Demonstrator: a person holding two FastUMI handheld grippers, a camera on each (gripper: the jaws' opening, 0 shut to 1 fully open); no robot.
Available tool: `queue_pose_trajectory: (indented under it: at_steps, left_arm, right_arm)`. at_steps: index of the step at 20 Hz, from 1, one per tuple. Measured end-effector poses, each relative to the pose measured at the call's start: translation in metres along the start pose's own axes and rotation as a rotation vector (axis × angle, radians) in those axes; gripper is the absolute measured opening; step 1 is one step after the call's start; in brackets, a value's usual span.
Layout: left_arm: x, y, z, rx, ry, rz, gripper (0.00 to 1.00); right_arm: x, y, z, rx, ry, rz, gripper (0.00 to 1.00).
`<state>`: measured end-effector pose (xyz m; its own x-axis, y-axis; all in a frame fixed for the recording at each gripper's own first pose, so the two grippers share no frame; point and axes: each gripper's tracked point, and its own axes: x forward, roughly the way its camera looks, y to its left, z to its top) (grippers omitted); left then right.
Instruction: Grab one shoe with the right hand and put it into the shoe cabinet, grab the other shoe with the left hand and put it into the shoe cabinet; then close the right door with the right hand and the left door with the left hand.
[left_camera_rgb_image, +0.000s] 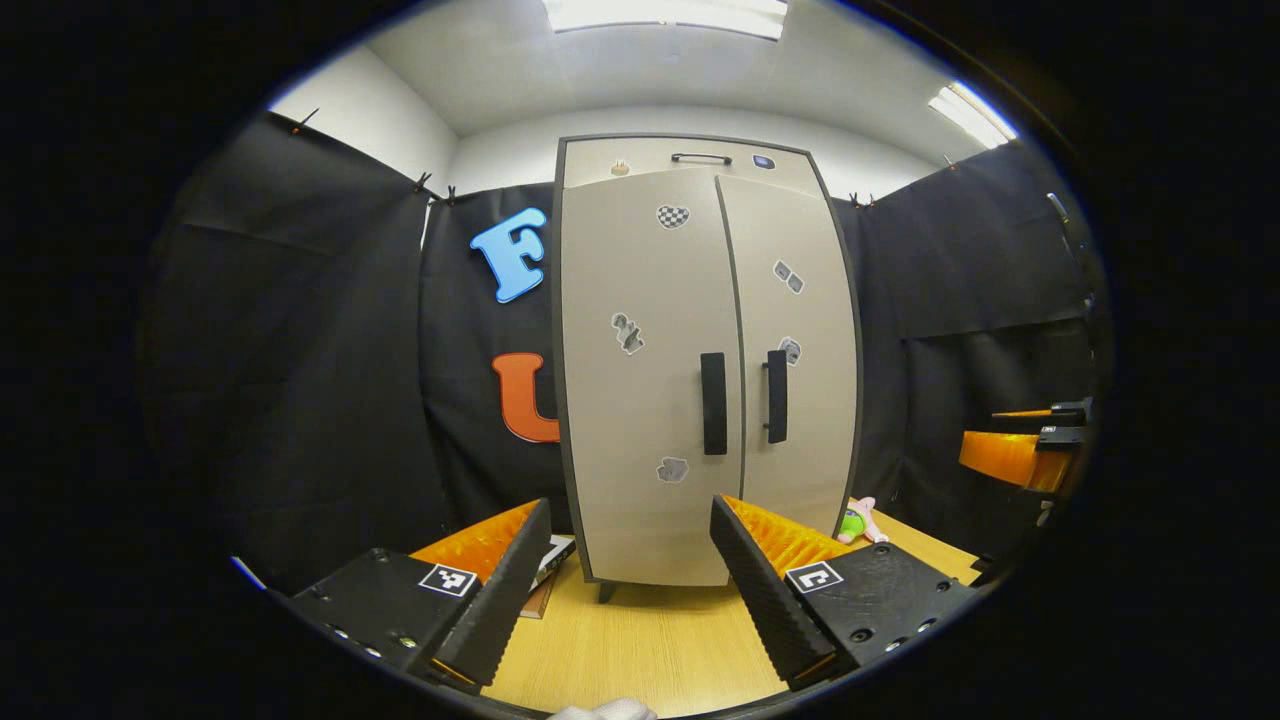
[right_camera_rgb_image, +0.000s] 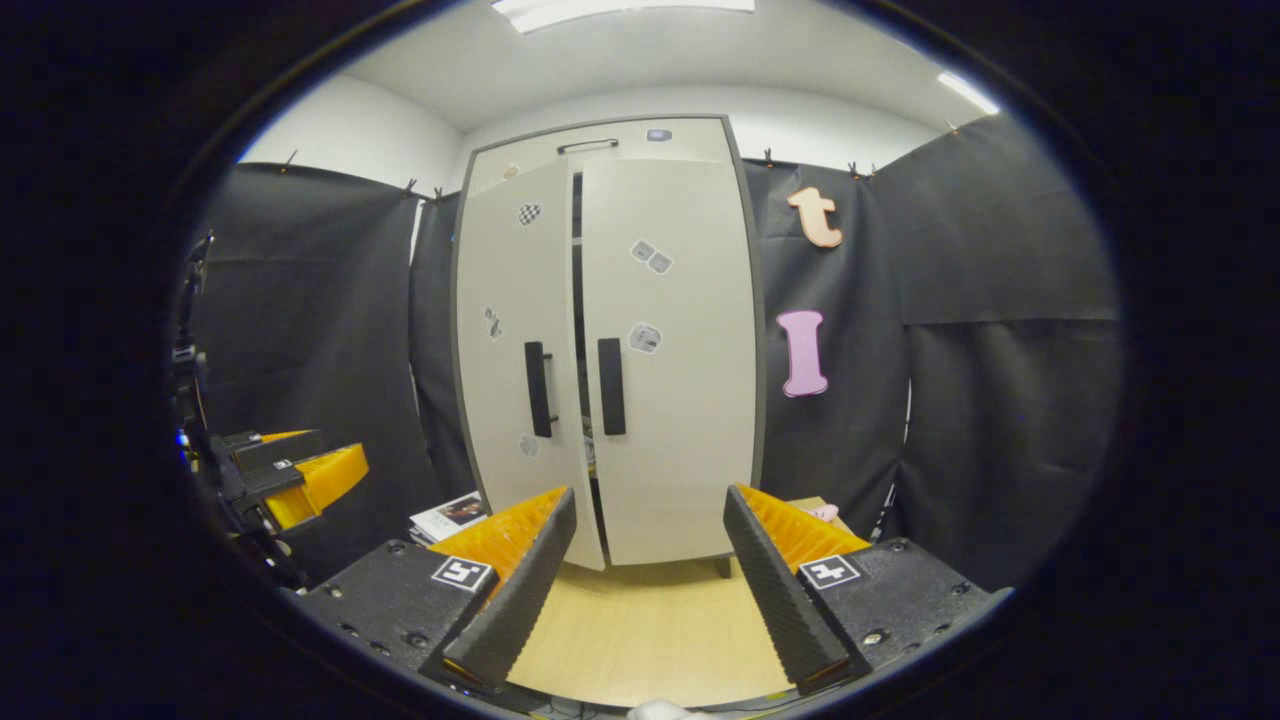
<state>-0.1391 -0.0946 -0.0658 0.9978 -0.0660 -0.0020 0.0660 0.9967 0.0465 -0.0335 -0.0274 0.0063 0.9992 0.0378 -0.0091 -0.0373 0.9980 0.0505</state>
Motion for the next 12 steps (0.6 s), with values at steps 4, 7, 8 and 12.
queue_pose_trajectory:
  at_steps: [4,7,8,12]
  left_arm:
    - [0.0020,-0.0017,0.0010,0.001,-0.002,-0.003,0.96]
    - [0.0009,-0.0017,-0.0022,0.005,0.005,-0.004,0.96]
    - [0.0006,-0.0018,-0.0016,0.007,0.005,-0.003,1.00]
    - [0.0010,-0.0005,-0.0009,0.008,0.001,-0.001,0.96]
  right_arm:
    - [0.0001,0.0013,0.0005,-0.009,-0.004,0.000,0.97]
    - [0.0008,-0.0013,-0.0024,-0.007,0.002,-0.009,0.97]
    - [0.0011,-0.0023,-0.0026,-0.004,0.003,-0.011,0.94]
    - [0.0008,-0.0029,-0.0046,-0.006,0.005,-0.015,0.94]
